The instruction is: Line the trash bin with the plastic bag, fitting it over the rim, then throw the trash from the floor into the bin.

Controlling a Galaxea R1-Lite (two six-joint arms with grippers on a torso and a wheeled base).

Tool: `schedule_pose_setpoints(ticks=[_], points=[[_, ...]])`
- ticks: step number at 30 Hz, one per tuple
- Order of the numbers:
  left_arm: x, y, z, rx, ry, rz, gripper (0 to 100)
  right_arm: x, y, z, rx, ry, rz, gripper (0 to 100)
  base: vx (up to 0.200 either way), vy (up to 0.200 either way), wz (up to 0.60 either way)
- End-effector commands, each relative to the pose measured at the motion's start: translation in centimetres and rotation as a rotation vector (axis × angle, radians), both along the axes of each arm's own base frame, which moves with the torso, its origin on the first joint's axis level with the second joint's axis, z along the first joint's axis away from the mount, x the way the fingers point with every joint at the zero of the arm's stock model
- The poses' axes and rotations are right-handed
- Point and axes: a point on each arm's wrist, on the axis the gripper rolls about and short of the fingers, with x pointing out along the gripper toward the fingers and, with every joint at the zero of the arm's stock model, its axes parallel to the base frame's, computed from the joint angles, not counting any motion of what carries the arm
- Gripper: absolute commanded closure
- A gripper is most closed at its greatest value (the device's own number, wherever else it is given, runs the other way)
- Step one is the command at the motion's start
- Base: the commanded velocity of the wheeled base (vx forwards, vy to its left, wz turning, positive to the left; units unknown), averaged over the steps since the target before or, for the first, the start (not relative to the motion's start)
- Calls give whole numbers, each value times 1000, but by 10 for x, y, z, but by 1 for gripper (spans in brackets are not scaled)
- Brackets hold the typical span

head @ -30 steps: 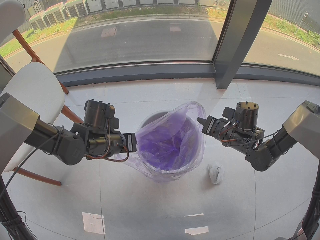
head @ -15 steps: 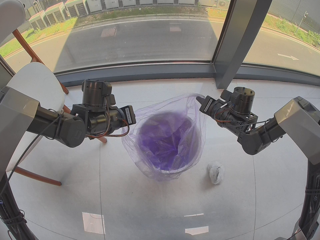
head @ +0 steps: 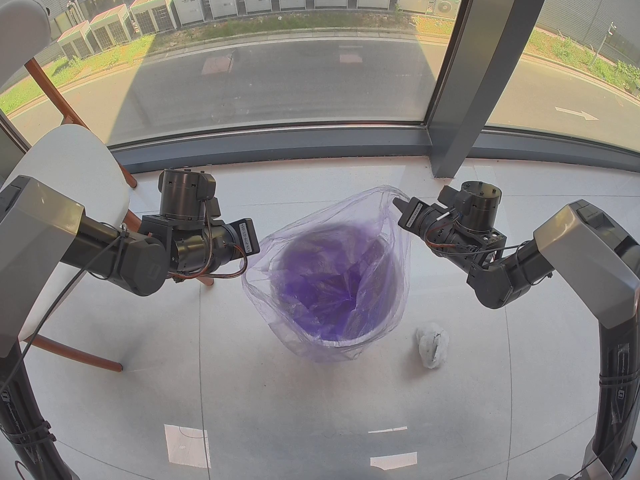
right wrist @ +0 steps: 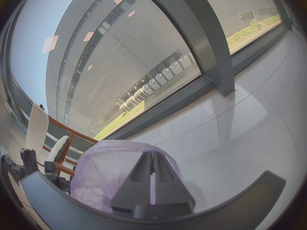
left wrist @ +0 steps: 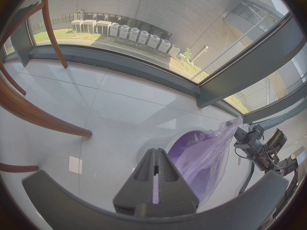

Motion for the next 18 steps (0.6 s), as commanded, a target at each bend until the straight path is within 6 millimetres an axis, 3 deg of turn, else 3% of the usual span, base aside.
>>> schedule_pose_setpoints(ticks=[1,8,12,18], points=[[1,-3,-7,5,14,-6,100,7,-4,-11,-4,13,-10,100,0,0,0],[-4,-3,-5,81,-14,-51,100,18,-9,-27,-8,30,-11,100,0,0,0],[-24,3,47,38,-124,-69,100,20,-7,-29,-6,28,-10,100,0,0,0],[-61,14,101,-57,-156,-188,100,18,-4,-28,-6,28,-2,100,0,0,0]])
